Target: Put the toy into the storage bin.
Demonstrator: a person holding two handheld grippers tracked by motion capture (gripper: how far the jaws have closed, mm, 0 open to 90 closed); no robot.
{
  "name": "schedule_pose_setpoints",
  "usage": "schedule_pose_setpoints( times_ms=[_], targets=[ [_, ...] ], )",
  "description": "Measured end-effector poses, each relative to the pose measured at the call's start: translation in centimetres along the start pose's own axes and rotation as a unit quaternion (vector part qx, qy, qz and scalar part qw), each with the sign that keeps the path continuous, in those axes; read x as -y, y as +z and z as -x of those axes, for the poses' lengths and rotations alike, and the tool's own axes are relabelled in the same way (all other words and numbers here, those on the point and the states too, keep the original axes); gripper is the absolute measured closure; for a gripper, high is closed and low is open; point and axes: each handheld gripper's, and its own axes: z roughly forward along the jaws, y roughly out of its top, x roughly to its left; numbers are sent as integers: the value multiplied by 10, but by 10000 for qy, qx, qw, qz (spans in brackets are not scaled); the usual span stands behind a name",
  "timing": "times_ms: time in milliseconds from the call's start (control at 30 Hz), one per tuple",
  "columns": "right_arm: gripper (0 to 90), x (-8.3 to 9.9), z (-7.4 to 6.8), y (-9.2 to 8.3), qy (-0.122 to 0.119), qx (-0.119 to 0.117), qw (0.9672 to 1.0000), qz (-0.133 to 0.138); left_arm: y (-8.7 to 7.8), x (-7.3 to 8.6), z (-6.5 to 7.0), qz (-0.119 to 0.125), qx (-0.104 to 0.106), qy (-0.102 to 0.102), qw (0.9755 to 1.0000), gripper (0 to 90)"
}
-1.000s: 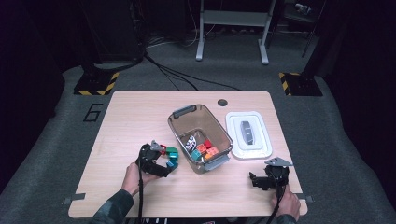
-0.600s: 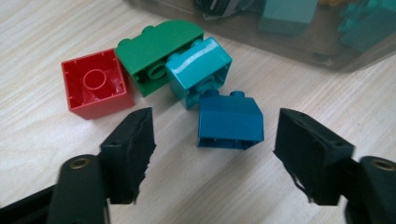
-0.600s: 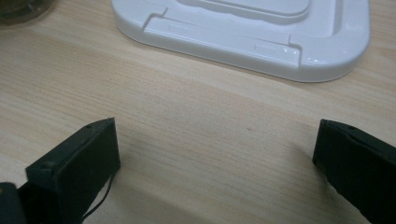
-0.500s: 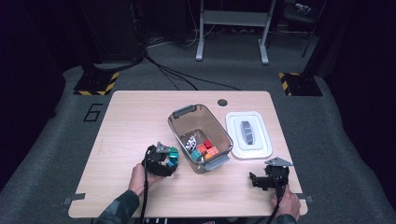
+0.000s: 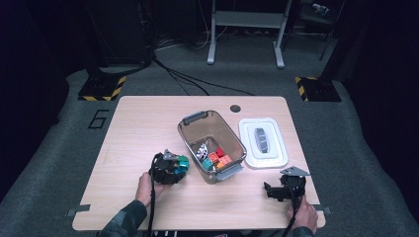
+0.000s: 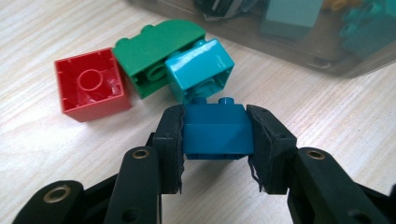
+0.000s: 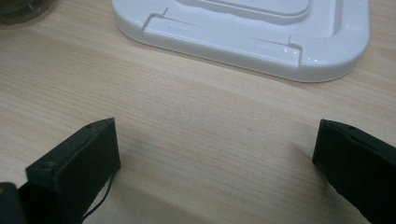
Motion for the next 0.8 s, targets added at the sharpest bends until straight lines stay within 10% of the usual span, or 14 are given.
schedule_pose_setpoints(
  times_ms=[800],
  targets=[
    [0, 0, 0, 0, 10, -6, 10000, -6, -45, -13, -18, 162, 51, -15, 9999, 591]
  ],
)
